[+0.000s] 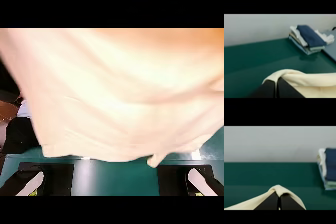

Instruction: Fold the shirts.

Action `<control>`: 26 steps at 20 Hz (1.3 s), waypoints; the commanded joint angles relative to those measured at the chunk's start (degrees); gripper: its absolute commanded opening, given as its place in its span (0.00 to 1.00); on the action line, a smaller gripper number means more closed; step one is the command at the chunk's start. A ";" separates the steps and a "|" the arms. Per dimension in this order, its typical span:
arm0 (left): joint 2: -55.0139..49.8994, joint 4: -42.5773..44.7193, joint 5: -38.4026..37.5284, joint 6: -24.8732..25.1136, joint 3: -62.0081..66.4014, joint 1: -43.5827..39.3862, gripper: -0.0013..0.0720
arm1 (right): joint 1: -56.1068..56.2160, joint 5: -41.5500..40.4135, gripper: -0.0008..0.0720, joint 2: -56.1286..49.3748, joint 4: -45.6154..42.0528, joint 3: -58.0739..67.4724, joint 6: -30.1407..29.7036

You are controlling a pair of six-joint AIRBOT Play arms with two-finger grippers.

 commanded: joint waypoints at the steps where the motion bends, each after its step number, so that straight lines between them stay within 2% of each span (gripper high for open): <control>1: -6.36 -0.09 -5.73 0.07 -13.33 0.02 0.05 | 8.15 5.77 0.03 -8.81 -1.84 -10.12 0.96; 3: -11.87 0.28 -6.69 0.55 -18.88 0.02 0.05 | 13.51 5.64 0.03 -15.30 -5.44 -14.86 0.98; 6: -21.90 0.35 -3.21 1.84 -24.11 0.02 0.05 | 17.75 2.32 0.03 -25.94 -9.99 -18.34 0.98; 11: -34.07 -1.90 12.81 3.23 -23.47 0.04 0.05 | 17.33 -11.43 0.03 -38.01 -10.27 -17.00 0.96; 13: -34.73 -5.14 19.89 7.76 -22.64 0.02 0.05 | 17.31 -15.45 0.03 -40.09 -10.32 -14.19 0.94; 15: -34.73 -6.71 23.30 10.75 -20.94 0.04 0.05 | 17.14 -19.71 0.03 -40.26 -10.47 -12.00 0.90; 17: -34.73 -6.60 22.36 13.73 -19.08 0.04 0.05 | 16.37 -20.61 0.03 -40.24 -10.47 -10.36 0.24; 19: -34.67 -5.22 17.75 16.68 -17.51 0.04 0.05 | 15.45 -16.48 0.03 -40.22 -11.61 -9.90 -1.16; 22: -34.69 -0.81 11.61 16.61 -19.17 -0.02 0.05 | 15.28 -8.35 0.03 -39.26 -18.34 -12.61 -1.18; 26: -34.71 0.94 11.34 16.57 -26.77 -0.02 0.05 | 15.28 -9.64 0.03 -33.00 -20.83 -26.69 -1.03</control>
